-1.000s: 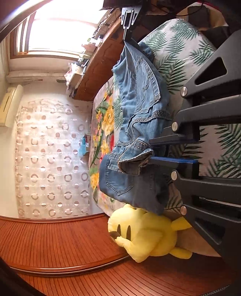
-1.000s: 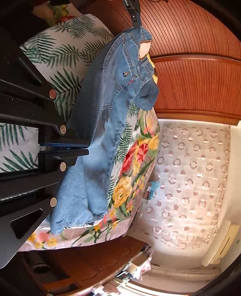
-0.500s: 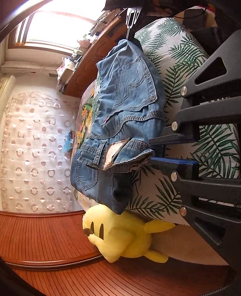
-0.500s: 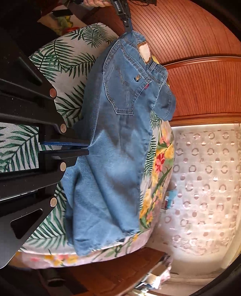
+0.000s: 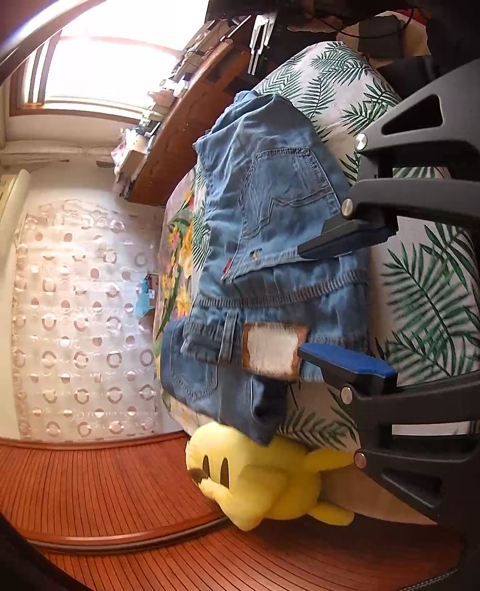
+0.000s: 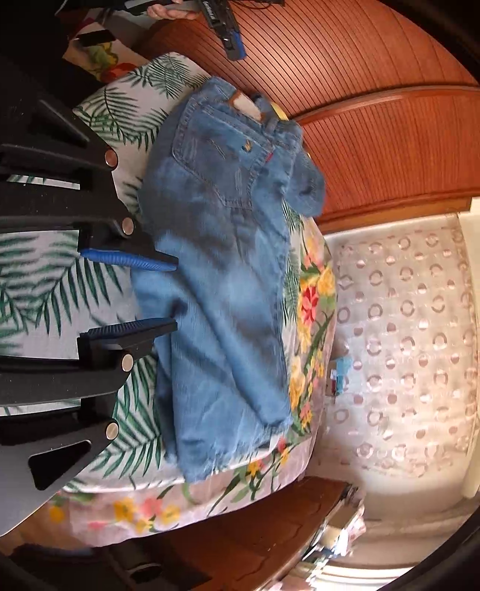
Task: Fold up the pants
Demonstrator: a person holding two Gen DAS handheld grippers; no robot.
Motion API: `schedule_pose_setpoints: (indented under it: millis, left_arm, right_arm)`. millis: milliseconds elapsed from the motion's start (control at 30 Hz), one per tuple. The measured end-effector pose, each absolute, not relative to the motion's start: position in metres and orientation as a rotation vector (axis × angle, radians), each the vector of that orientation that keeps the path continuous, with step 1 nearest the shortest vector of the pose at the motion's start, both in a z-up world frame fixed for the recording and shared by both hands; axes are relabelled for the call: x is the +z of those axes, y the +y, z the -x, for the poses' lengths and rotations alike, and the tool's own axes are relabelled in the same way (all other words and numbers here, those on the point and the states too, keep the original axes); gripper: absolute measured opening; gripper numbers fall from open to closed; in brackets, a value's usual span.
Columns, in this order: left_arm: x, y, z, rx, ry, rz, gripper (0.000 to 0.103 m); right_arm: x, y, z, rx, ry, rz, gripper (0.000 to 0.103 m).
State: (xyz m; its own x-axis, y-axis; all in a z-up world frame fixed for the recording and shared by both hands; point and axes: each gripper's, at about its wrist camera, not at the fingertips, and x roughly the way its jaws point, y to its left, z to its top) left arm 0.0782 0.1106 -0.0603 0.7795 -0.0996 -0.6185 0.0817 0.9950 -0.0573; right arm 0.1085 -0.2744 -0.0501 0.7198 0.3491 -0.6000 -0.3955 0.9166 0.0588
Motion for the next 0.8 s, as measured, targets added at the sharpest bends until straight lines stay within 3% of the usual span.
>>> schedule_pose_setpoints:
  millis: [67, 100, 133, 800]
  left_arm:
    - [-0.064, 0.102, -0.086, -0.116, 0.669, 0.021, 0.065]
    - [-0.065, 0.096, -0.089, -0.129, 0.667, 0.027, 0.080]
    - [-0.066, 0.090, -0.093, -0.148, 0.666, 0.036, 0.084]
    - [-0.082, 0.005, -0.145, -0.305, 0.699, -0.045, 0.084]
  right_arm:
    - [-0.050, -0.281, -0.110, 0.390, 0.643, 0.069, 0.031]
    - [-0.050, -0.285, -0.112, 0.378, 0.640, 0.070, 0.032]
    - [-0.050, -0.289, -0.113, 0.365, 0.637, 0.069, 0.033]
    - [-0.069, -0.336, -0.192, 0.125, 0.717, -0.041, 0.038]
